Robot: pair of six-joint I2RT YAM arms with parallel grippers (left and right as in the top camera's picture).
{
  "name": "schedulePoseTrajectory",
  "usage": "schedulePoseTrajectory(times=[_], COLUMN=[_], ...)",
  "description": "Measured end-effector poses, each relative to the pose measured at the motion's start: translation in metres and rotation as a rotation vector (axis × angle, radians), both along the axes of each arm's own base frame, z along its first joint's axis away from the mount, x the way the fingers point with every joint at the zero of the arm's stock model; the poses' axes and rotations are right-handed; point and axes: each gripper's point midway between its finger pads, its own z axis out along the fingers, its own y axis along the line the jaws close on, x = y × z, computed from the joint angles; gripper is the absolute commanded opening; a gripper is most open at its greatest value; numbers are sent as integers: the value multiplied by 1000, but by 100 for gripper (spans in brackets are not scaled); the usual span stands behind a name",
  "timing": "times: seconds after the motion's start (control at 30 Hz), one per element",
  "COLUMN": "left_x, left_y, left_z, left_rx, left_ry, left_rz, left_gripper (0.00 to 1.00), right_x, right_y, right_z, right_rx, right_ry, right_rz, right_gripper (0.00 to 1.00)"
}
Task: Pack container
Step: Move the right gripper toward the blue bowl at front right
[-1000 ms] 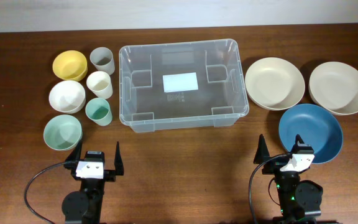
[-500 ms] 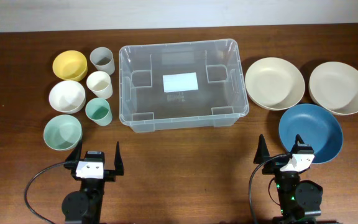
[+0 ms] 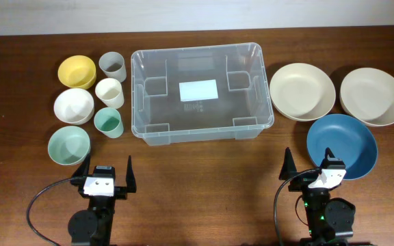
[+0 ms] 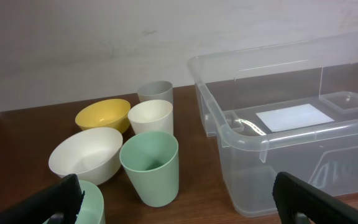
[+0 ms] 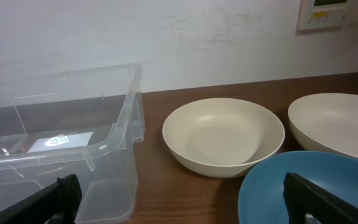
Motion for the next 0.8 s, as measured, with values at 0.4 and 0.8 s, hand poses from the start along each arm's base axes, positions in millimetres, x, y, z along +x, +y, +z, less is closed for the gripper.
schedulePoseTrajectory(times=[0.4, 0.8], left_x=[0, 0], left_y=[0, 0], left_z=[0, 0], left_rx=[0, 0], left_ry=[0, 0], left_rz=[0, 0], left_gripper=[100, 100], right_x=[0, -2], right_y=[4, 26], right_z=[0, 11], right_rx=[2, 16], right_ry=[1, -34], right_rz=[22, 149], right_gripper=[99, 99])
